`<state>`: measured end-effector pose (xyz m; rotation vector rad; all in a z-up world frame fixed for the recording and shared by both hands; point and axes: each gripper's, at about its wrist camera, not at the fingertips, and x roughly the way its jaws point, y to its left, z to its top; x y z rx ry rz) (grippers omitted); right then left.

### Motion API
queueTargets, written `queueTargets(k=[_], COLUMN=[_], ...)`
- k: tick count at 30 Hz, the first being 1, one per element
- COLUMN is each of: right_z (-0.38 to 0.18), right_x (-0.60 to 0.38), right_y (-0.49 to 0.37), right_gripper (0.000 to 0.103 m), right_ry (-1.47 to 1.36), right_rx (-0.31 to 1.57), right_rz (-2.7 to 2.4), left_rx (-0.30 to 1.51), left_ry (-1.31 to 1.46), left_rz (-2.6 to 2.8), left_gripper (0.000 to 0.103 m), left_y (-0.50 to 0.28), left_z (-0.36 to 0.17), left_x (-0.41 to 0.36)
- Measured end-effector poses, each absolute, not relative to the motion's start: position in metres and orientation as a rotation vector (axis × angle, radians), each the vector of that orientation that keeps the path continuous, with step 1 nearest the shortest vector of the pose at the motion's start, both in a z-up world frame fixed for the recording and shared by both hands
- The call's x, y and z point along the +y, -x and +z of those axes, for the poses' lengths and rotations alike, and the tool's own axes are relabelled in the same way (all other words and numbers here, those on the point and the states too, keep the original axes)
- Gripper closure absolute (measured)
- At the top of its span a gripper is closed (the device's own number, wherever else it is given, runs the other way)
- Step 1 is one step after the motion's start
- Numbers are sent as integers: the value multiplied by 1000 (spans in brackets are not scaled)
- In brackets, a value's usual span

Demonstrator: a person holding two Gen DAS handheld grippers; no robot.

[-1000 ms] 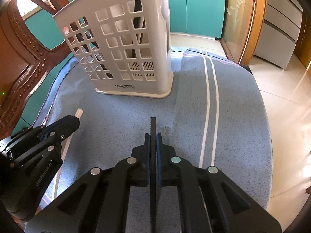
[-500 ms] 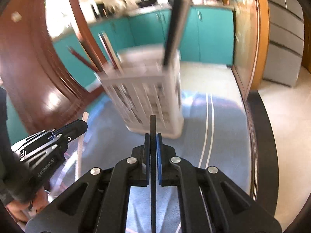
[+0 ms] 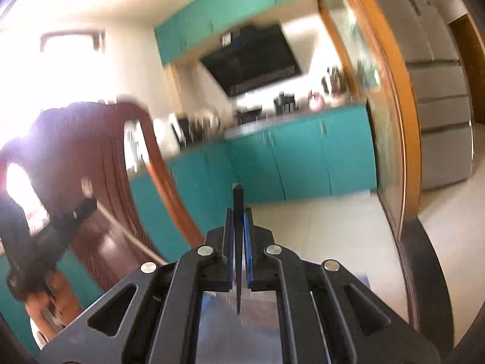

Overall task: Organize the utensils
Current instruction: 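Lift both chopsticks and lower them upright into the white holder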

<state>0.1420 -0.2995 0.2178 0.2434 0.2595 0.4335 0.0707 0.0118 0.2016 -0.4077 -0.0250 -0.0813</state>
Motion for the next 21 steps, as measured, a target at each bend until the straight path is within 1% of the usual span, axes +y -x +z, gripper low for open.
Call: queueTargets(k=[2, 5, 11, 16, 21], right_z=[225, 219, 191, 174, 152], right_x=[-301, -292, -274, -271, -266], right_y=[-142, -154, -176, -190, -203], right_gripper=[96, 96, 96, 96, 96], right_ry=[-246, -210, -136, -119, -103], right_rx=[183, 133, 141, 206, 306], right_rz=[369, 316, 290, 286, 290], left_rx=[-36, 0, 128, 219, 248], left_ry=[447, 471, 383, 274, 216], left_rz=[-46, -2, 20, 17, 23], left_gripper=[96, 96, 96, 96, 96], left_y=[-82, -106, -155, -171, -174], left_z=[194, 178, 146, 126, 112], left_x=[19, 21, -3, -33, -46])
